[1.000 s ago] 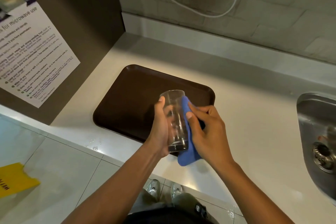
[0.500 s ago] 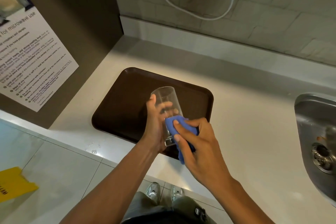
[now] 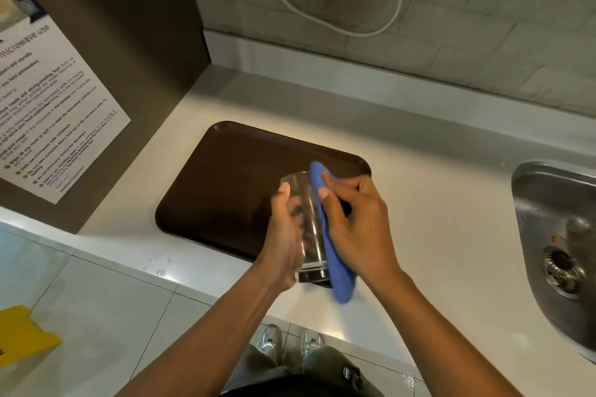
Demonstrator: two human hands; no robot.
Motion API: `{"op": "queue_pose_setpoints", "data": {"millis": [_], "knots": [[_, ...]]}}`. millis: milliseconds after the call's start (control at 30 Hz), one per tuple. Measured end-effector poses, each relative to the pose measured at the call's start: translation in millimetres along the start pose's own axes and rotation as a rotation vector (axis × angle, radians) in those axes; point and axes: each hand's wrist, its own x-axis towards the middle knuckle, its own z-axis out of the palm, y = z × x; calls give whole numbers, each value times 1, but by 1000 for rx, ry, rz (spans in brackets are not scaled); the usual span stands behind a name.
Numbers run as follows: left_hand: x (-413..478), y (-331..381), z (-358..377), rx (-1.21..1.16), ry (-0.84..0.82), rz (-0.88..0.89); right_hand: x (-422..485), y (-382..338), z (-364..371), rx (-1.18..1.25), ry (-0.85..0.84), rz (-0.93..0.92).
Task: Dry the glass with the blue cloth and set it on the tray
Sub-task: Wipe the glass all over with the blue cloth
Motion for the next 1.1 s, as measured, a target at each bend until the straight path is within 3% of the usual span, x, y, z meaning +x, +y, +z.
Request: {"op": "queue_pose_setpoints", "data": {"millis": [67, 200, 367, 500, 567, 667, 800, 900, 1100], "knots": [[-1, -2, 6, -13, -20, 16, 12, -8, 4, 3, 42, 11], [3, 13, 1, -63, -58, 72, -21, -7, 10, -60, -38, -158], [0, 2, 4, -35, 18, 36, 3, -8, 6, 26, 30, 21], [7, 22, -5, -32, 49, 84, -42, -10, 4, -79, -83, -199], [9, 21, -10, 0, 114, 103, -50, -3, 1, -41, -73, -158], [4, 13, -5, -68, 56, 4, -35, -5, 1, 37, -37, -12], [10, 22, -9, 23, 117, 104, -55, -7, -2, -41, -58, -180], [10, 21, -7, 31, 148, 113, -60, -5, -2, -2, -18, -101], [8, 13, -15, -100, 55, 99, -58, -12, 5, -17, -43, -73]]}}
